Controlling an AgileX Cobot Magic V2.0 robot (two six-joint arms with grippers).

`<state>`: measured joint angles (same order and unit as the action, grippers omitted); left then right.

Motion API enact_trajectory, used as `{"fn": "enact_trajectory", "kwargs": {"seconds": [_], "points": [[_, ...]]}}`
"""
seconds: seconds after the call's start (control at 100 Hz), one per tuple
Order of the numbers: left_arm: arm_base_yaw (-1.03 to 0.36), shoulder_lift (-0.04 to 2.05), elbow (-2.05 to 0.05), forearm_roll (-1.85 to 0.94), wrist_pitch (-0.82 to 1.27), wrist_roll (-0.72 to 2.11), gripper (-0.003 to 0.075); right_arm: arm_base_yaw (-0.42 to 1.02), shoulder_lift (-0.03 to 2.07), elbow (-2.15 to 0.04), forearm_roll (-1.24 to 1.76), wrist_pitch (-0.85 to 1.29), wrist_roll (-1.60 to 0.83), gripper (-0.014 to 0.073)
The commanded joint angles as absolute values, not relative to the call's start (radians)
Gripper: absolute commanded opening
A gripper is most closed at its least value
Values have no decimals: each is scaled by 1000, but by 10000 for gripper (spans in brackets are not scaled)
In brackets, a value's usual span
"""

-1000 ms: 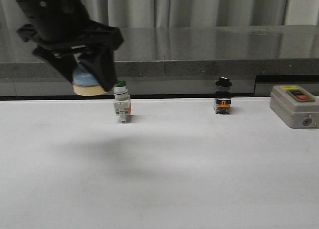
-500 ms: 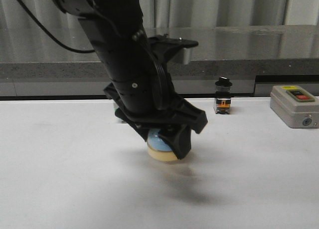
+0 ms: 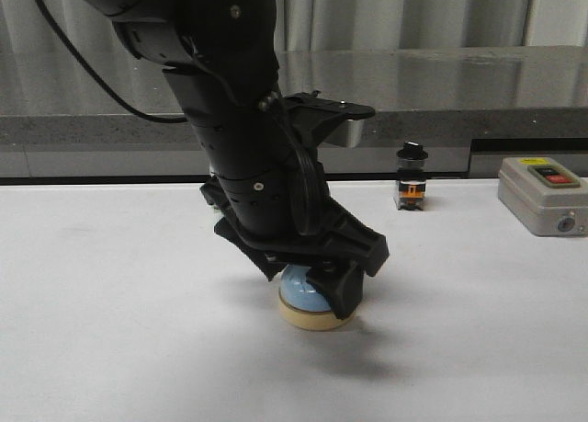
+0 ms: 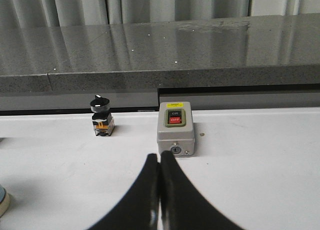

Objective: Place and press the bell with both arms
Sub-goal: 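Carry the bell with the left gripper toward the table center and set down, then open the left gripper and lift it away from the bell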

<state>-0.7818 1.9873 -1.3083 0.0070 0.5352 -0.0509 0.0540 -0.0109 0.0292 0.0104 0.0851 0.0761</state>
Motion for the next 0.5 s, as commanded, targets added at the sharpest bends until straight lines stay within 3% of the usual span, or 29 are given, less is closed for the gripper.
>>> {"fn": "enact_trajectory", "kwargs": {"seconds": [0.0,0.27,0.49], "points": [[-790,1936,-1336,0,500,-53,619,51,-29,9,0,5,73,-64],[-790,1904,-1336,-6,574,-57,620,51,-29,9,0,5,73,-64],[-747,1763,-1291,-6,617,-61,620,51,-29,9,0,5,73,-64]]}}
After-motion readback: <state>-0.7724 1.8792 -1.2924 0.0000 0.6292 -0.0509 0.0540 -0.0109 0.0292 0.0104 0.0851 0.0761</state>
